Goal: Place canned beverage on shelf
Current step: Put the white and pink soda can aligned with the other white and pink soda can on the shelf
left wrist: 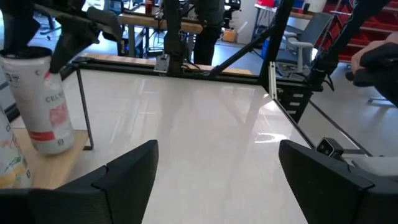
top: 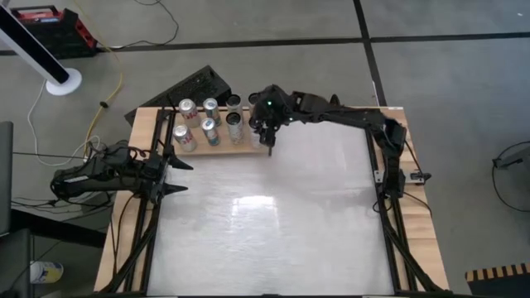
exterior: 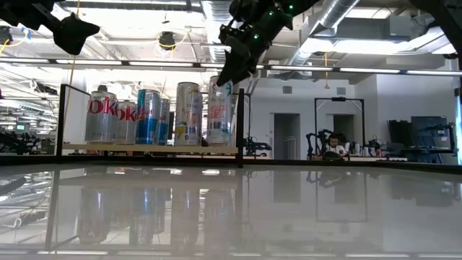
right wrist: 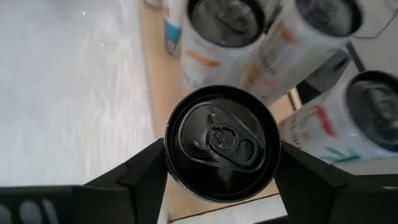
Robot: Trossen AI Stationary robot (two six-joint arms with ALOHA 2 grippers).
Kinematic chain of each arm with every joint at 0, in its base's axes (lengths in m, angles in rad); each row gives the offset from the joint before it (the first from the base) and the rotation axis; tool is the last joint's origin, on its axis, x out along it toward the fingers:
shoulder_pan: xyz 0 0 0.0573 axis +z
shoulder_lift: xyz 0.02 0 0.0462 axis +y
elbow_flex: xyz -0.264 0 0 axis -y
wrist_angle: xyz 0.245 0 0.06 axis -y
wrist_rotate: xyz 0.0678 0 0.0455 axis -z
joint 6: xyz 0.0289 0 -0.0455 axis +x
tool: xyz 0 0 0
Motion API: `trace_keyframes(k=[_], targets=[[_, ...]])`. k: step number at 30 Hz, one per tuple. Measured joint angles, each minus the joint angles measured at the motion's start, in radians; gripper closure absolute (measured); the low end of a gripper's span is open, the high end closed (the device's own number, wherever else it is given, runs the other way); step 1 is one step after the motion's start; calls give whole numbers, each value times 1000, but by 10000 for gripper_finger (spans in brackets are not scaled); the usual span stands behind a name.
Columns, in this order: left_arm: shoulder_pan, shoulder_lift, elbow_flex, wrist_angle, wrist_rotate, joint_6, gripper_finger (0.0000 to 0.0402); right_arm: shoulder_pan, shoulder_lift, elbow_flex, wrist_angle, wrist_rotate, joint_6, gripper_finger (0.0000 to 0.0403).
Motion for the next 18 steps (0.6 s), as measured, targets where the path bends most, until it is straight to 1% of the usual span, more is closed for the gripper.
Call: trace_keyframes(k=[18], targets=[[0, 0, 0, -1, -1, -1, 84, -13, 2, 1, 3, -3, -13, 129]])
